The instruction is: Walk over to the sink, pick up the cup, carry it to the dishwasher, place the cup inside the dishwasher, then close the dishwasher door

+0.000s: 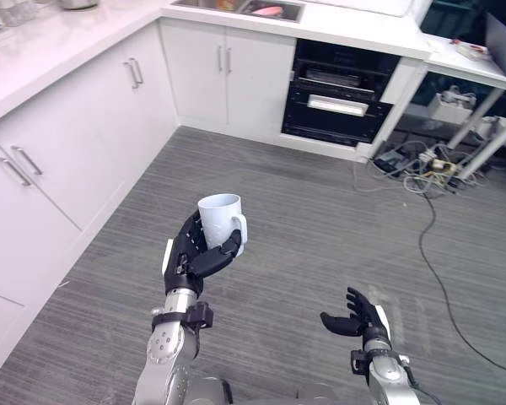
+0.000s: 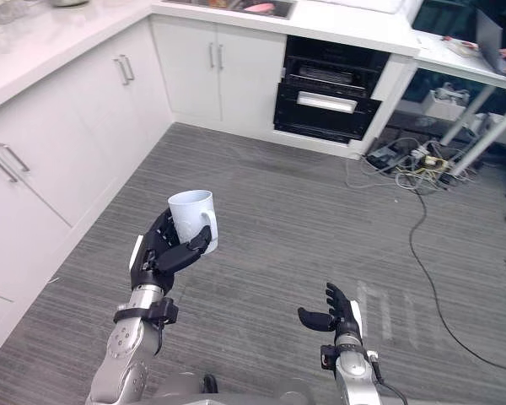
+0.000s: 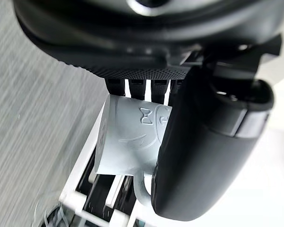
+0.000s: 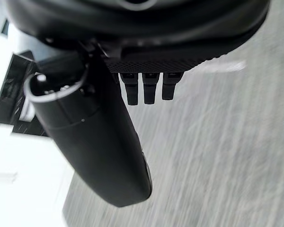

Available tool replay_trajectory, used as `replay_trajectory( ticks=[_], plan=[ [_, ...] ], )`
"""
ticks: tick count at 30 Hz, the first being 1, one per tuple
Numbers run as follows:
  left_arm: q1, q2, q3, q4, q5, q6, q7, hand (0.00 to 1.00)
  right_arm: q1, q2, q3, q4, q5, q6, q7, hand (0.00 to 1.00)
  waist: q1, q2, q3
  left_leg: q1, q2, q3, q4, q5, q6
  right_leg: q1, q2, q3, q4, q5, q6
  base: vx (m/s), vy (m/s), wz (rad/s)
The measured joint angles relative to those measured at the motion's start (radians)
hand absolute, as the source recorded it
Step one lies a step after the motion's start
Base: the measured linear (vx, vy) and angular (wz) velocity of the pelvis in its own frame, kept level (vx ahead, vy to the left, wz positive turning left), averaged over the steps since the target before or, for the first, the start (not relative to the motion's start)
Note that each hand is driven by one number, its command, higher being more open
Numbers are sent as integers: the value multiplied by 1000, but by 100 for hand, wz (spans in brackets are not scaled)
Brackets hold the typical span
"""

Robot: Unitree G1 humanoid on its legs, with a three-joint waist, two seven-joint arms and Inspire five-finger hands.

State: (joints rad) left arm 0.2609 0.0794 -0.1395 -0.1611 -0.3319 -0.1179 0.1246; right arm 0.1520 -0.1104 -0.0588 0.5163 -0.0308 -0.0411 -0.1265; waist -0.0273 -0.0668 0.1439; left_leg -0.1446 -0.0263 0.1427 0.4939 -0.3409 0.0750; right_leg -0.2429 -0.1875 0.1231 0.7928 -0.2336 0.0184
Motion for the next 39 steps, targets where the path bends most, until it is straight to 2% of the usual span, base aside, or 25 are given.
replay_trajectory(
  ticks=[2,4,7,8,9,10,11,12,13,14,15,16,17,19,21,22,24,26,28,31,32,33,35,37,39],
  plan=[
    [0,15,-1,6,0,0,2,30,23,27,30,-38,0,1,2,90,1,3,9,58,-8,-38,-47,-11,20,-57,86,-32,15,-66,8,322,79,41],
    [-6,21,-19,9,-1,-1,1,30,34,45,30,-87,0,1,2,90,-12,13,18,115,-12,-72,-107,-14,25,-107,144,-104,-56,-67,11,432,27,47],
    [-46,22,-83,41,0,-1,-4,30,35,24,23,-150,-1,0,-11,90,-28,20,27,221,-30,-136,-212,-5,10,-173,202,-188,-306,31,0,499,2,76],
    [-71,14,-107,67,0,0,-6,30,36,7,24,-177,-1,0,-22,90,-48,32,26,257,-29,-185,-242,-12,-3,-175,220,-203,-367,171,-40,646,-29,89],
    [-88,8,-127,85,1,-2,-10,30,33,-3,23,-193,-2,0,-28,90,-55,46,21,275,-18,-205,-250,-19,-16,-168,235,-208,-384,247,-64,683,-33,72],
    [-101,-8,-134,95,0,3,-12,30,19,-11,24,-199,-3,1,-30,90,-41,78,16,282,10,-209,-243,-21,-45,-138,233,-229,-390,230,-77,681,-41,43],
    [-119,-24,-135,117,1,7,-17,30,6,-12,25,-212,-3,3,-30,90,-49,74,23,302,-6,-210,-217,40,-101,-138,205,-238,-285,177,-102,633,-84,51],
    [-117,-60,-130,139,3,7,-16,30,16,-22,31,-241,-7,-3,-27,90,-66,70,36,334,-32,-176,-122,96,-113,-169,186,-306,-119,101,-101,585,-117,60],
    [-99,-73,-129,134,3,7,-16,30,29,-19,33,-260,-10,-7,-28,90,-63,95,23,315,-8,-149,-9,96,-118,-117,206,-347,-206,116,-98,544,-276,72],
    [-73,-75,-136,99,-1,0,-27,30,80,-9,50,-330,-9,-12,-39,90,-74,77,15,220,25,-53,287,169,-134,-8,212,-393,-375,115,-145,537,-258,6],
    [-51,-97,-142,78,-4,-12,-33,30,84,-30,62,-337,-8,-24,-44,90,-36,146,4,121,146,22,519,176,-117,62,291,-359,-422,100,-139,551,-219,-19],
    [-50,-98,-142,74,-5,-13,-39,30,80,-26,72,-331,-5,-21,-45,90,-20,154,3,78,192,49,594,165,-101,99,312,-346,-444,93,-145,534,-67,-66],
    [-52,-84,-141,72,-6,-14,-44,30,72,-9,94,-329,-1,-18,-45,90,-3,146,3,1,244,82,664,135,-66,165,318,-325,-480,78,-151,523,-62,-49],
    [-39,-75,-140,76,-13,-14,-46,30,72,13,113,-326,0,-18,-42,90,24,108,5,-87,275,128,598,80,-63,244,300,-275,-540,74,-151,517,-49,-55],
    [-29,-75,-141,89,-18,-11,-47,30,56,18,108,-306,0,-19,-37,90,37,92,9,-141,253,126,415,44,-85,304,267,-225,-587,71,-144,460,57,-63],
    [-27,-65,-142,99,-21,-9,-49,30,36,16,102,-270,0,-19,-36,90,39,73,18,-151,214,102,269,45,-91,338,235,-187,-599,55,-119,476,156,-68],
    [-27,-56,-151,112,-21,-9,-55,30,10,7,96,-210,1,-18,-37,90,36,66,23,-156,145,21,39,98,-112,387,189,-138,-611,19,-78,461,194,-70],
    [-23,-50,-167,124,-20,-9,-58,30,15,-19,82,-161,1,-18,-35,90,38,99,8,-143,129,-37,-149,319,-115,420,183,-80,-599,-47,-23,535,301,-73],
    [-27,-21,-168,135,-19,-3,-57,30,31,7,76,-117,1,-7,-34,90,19,58,-6,-145,93,-6,-48,251,-71,429,120,-41,-538,-100,7,584,345,-43],
    [-29,-6,-166,134,-17,1,-54,30,34,14,77,-112,-2,0,-30,90,32,42,-1,-118,93,75,30,125,-44,319,95,18,-265,-118,57,432,271,-74],
    [-30,13,-166,133,-13,3,-51,30,20,20,88,-109,-3,0,-28,90,30,28,5,-67,81,115,26,89,-30,213,61,13,-38,-89,125,382,233,-72],
    [-30,28,-167,133,-3,11,-44,30,7,20,106,-105,-3,1,-23,90,12,26,7,-9,68,135,6,59,-21,146,47,-22,101,-97,111,368,202,-61],
    [-31,31,-166,130,-1,12,-35,30,-3,20,143,-105,-9,1,-11,90,10,28,5,91,68,168,-59,27,-12,61,47,-89,144,-124,63,454,128,-51],
    [-44,34,-173,121,-1,8,-36,30,-17,23,168,-107,-12,-3,1,90,1,27,0,164,69,186,-127,18,-20,-32,63,-179,89,-139,36,433,58,-33],
    [-62,33,-173,120,0,4,-37,30,-47,22,180,-107,-13,-3,8,90,-23,36,-13,236,72,203,-207,16,-55,-145,97,-263,-106,-110,6,458,25,-17]
  ],
)
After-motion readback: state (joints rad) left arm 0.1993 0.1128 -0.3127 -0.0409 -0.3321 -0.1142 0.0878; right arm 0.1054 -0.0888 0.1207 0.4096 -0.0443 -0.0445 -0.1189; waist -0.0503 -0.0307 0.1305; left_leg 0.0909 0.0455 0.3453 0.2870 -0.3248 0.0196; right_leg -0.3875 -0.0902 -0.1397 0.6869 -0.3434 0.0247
